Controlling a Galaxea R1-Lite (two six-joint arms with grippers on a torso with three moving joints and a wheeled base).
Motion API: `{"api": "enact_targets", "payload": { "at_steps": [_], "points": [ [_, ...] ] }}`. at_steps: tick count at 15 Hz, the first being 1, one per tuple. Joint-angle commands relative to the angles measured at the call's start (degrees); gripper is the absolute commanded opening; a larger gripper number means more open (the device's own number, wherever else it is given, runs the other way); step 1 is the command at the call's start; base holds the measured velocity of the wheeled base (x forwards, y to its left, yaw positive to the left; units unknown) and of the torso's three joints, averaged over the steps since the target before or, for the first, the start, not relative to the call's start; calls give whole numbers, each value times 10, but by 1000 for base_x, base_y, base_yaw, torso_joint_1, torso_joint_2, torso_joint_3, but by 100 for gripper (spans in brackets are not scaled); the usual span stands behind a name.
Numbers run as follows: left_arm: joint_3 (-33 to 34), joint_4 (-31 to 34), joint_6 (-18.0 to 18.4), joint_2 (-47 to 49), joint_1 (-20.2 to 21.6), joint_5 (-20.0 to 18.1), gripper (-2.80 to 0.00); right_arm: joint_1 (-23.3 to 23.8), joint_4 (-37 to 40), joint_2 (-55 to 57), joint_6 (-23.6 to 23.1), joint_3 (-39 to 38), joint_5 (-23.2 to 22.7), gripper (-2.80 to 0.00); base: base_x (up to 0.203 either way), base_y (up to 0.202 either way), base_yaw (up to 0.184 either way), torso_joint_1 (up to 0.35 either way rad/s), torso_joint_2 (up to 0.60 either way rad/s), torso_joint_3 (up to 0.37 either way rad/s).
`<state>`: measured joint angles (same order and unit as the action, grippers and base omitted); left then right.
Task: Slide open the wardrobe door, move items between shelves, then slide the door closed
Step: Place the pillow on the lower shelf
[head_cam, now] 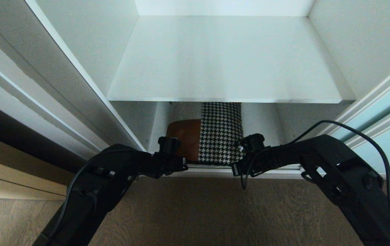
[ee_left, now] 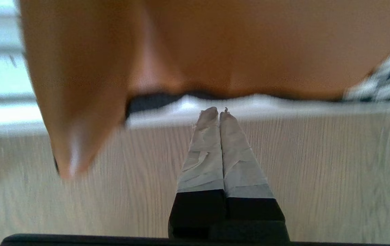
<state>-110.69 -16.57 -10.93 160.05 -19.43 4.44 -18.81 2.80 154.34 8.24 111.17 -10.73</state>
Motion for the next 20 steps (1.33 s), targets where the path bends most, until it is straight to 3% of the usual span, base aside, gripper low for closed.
{"api": "enact_targets", "payload": {
  "at_steps": [1, 6, 20],
  "points": [
    [-1, -27, 0, 8, -2, 1, -280, 5, -19, 9, -1, 0, 7, -280, 0, 0, 0, 0, 0, 0],
    [0, -59, -1, 2, -11, 0, -280, 16, -129, 25, -24, 0, 50, -280, 0, 0, 0, 0, 0, 0],
    [15, -57, 17, 16, -7, 2, -280, 17, -170, 31, -17, 1, 42, -280, 0, 0, 0, 0, 0, 0]
  ]
}}
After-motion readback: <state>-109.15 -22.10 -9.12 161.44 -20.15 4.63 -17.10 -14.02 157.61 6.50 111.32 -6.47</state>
